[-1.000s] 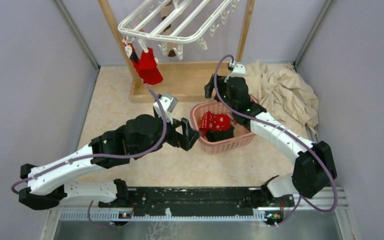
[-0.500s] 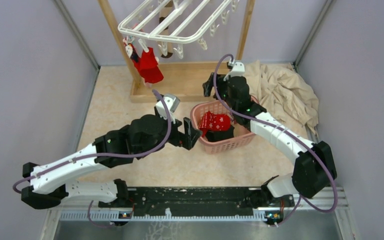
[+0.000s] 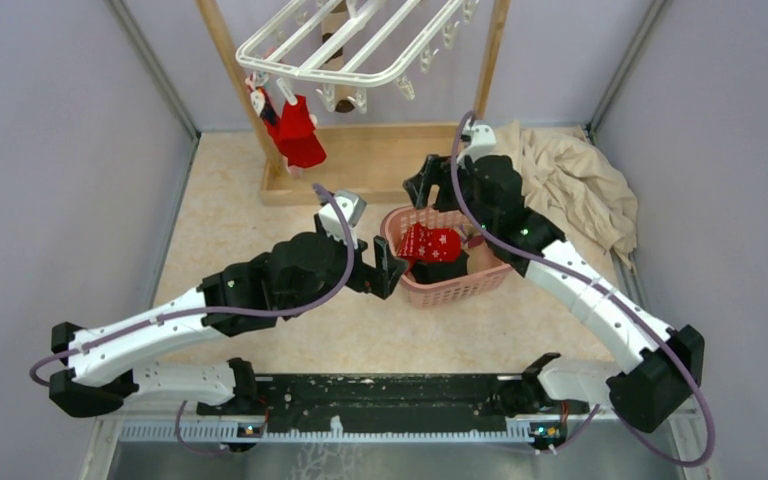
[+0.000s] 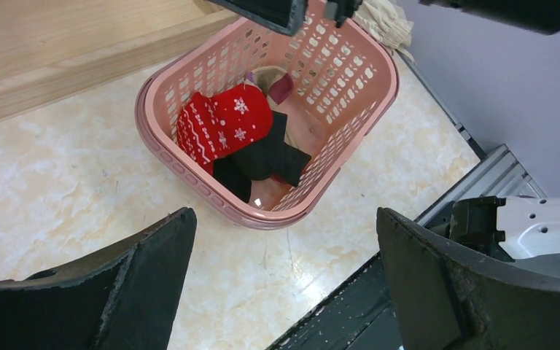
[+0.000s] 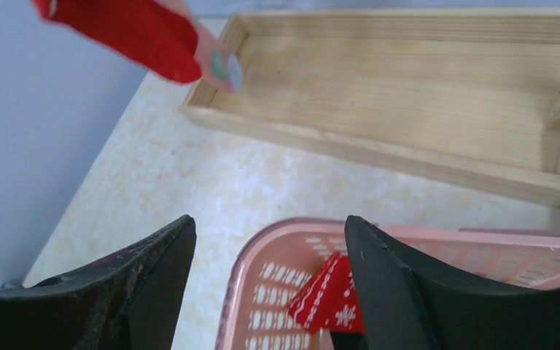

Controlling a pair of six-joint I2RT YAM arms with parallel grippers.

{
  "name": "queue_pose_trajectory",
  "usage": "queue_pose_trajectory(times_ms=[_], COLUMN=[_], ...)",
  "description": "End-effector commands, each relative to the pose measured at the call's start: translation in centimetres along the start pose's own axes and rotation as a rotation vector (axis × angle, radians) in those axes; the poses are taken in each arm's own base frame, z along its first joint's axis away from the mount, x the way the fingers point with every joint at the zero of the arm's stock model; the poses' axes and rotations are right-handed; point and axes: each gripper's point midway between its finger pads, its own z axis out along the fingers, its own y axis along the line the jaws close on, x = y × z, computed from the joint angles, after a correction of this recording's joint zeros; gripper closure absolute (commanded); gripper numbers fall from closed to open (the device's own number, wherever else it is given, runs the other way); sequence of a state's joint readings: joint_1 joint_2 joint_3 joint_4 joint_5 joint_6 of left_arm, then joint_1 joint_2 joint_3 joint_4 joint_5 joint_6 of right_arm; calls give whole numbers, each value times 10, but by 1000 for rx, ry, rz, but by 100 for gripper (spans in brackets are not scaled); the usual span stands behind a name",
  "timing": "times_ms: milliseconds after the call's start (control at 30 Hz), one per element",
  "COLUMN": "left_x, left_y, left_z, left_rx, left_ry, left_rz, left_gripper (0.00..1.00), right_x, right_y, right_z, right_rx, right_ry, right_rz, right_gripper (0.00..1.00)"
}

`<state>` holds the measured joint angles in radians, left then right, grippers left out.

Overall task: Remove the socks clipped to the hanger
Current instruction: Adjust the hanger on the clothesline.

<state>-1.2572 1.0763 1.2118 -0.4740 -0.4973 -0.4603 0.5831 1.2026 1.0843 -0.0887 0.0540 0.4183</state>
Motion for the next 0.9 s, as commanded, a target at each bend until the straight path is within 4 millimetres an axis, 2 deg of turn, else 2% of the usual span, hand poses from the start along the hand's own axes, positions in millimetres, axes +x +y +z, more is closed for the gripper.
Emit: queue_pose_trajectory(times_ms=[0,67,133,267,367,467,633,767,867], left_x=[-12,-14,-19,-31,-40,-43,-37,-33,-30], left_y=[-2,6,20,49,59,61,66,71,70], left_z=[-4,-10,-18,-32,-33,-30,-39,-45,-43], left_rx=[13,-6,-58,-163,-195,-197,-197,-200,-192], left_ry=[-55,-68,-94,-145,-167,-152,-146,-147,-136], left_rz=[-11,-8,-10,-28,-32,-35,-65,-89,-77], left_gripper=[1,1,1,1,1,1,1,1,1], right_x=[-22,-34,-56,-93,-115,-130,-132,-122,-111], right_y=[41,47,53,63,71,84,97,100,103], right_z=[-40,-52,-62,-69,-73,-74,-67,-57,-46], right_rx=[-91,-89,-91,-96,-111,-166,-224,-241,-249], right_ry=[34,21,-24,-98,-156,-215,-243,-224,-197], right_rz=[-123,-163,-183,-239,-282,-309,-293,-274,-262], right_gripper=[25,25,25,26,27,27,28,28,28])
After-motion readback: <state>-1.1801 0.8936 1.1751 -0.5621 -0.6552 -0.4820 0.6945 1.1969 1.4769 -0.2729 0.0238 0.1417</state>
